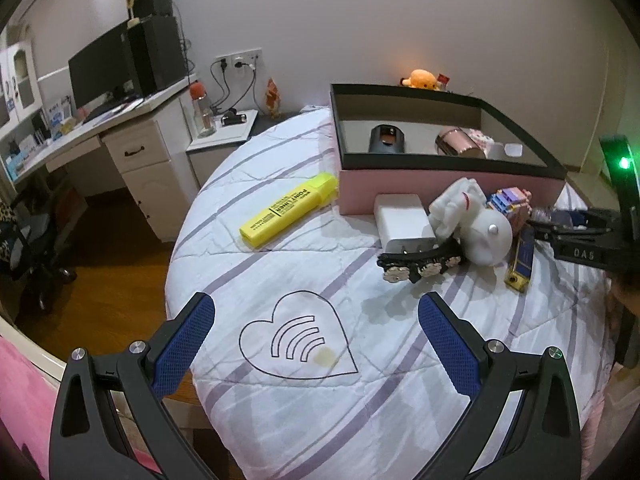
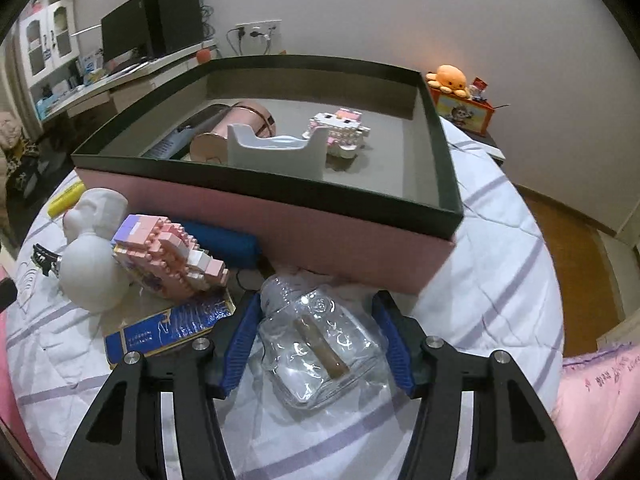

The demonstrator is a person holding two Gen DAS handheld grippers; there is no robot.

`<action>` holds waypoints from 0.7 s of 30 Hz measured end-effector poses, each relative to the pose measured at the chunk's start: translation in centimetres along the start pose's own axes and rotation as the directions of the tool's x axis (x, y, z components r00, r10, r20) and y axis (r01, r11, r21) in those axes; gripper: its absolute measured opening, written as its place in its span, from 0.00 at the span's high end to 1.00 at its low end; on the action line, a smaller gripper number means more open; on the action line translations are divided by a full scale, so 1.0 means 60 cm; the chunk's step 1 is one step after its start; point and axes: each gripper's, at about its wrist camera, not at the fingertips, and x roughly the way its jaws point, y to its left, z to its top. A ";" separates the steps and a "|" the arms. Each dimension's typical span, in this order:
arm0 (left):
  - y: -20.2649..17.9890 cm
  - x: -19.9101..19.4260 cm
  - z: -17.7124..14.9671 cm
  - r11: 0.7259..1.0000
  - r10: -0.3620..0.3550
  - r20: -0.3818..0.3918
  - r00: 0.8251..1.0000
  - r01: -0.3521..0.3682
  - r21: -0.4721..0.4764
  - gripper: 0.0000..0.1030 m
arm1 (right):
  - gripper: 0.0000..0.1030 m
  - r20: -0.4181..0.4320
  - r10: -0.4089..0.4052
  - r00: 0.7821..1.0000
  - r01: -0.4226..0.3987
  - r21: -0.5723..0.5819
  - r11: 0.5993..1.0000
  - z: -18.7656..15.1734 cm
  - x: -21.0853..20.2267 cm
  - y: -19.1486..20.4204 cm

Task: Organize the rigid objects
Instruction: 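Move right tool to the clear glass bottle and grasp it, then grasp the yellow highlighter with left tool while right tool holds the glass bottle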

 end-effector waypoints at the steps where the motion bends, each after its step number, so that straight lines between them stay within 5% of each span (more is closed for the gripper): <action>1: 0.005 0.001 0.000 1.000 -0.006 -0.003 1.000 0.006 -0.015 0.00 | 0.48 0.000 0.012 1.000 -0.012 0.002 1.000 -0.001 -0.001 -0.003; 9: 0.042 0.014 -0.002 0.991 0.007 -0.026 1.000 -0.010 -0.132 0.00 | 0.48 -0.005 0.068 0.998 -0.068 0.020 0.997 -0.036 -0.032 -0.022; 21: 0.073 0.078 0.046 0.996 0.022 -0.048 0.999 -0.026 -0.090 0.00 | 0.48 0.001 0.053 0.999 -0.053 0.053 0.997 -0.024 -0.020 -0.024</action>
